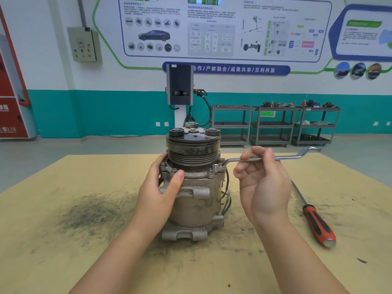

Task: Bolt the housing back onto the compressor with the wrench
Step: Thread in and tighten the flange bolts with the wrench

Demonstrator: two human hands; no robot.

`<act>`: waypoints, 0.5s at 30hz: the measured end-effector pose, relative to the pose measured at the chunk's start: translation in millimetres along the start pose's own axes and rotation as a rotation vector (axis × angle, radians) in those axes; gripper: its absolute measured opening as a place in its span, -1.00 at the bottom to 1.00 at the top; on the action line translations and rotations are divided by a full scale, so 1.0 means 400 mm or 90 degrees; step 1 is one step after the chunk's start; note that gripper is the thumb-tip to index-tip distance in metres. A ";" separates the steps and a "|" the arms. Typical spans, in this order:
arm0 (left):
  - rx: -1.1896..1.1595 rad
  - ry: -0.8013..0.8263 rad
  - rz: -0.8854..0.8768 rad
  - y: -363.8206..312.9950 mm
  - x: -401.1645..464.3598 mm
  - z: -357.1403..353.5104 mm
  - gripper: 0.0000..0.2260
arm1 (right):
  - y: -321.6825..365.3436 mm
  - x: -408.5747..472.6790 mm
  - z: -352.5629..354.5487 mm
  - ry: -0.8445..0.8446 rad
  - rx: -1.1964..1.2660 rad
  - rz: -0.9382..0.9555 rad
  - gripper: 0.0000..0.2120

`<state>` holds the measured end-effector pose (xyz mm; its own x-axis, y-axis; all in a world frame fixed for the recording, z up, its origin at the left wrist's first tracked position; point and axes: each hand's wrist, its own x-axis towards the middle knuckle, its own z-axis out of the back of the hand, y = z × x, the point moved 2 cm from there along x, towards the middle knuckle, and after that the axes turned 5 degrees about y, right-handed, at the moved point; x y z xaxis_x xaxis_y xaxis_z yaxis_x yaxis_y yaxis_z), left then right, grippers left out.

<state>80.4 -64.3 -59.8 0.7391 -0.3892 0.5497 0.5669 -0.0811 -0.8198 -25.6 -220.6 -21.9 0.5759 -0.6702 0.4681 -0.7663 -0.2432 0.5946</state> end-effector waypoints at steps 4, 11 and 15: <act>0.002 0.001 0.006 -0.005 -0.001 -0.001 -0.49 | -0.010 0.012 0.005 0.039 0.071 -0.097 -0.73; -0.001 0.006 -0.001 -0.003 -0.002 0.001 -0.47 | -0.014 0.001 0.002 0.069 -0.076 0.032 -0.75; 0.001 0.002 -0.007 -0.002 -0.001 0.000 -0.56 | -0.035 -0.070 -0.029 0.196 -0.344 0.389 -0.77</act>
<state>79.7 -64.0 -59.2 0.7321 -0.3908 0.5579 0.5750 -0.0845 -0.8138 -27.6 -190.3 -36.0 0.2195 -0.3364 0.9158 -0.7708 0.5156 0.3742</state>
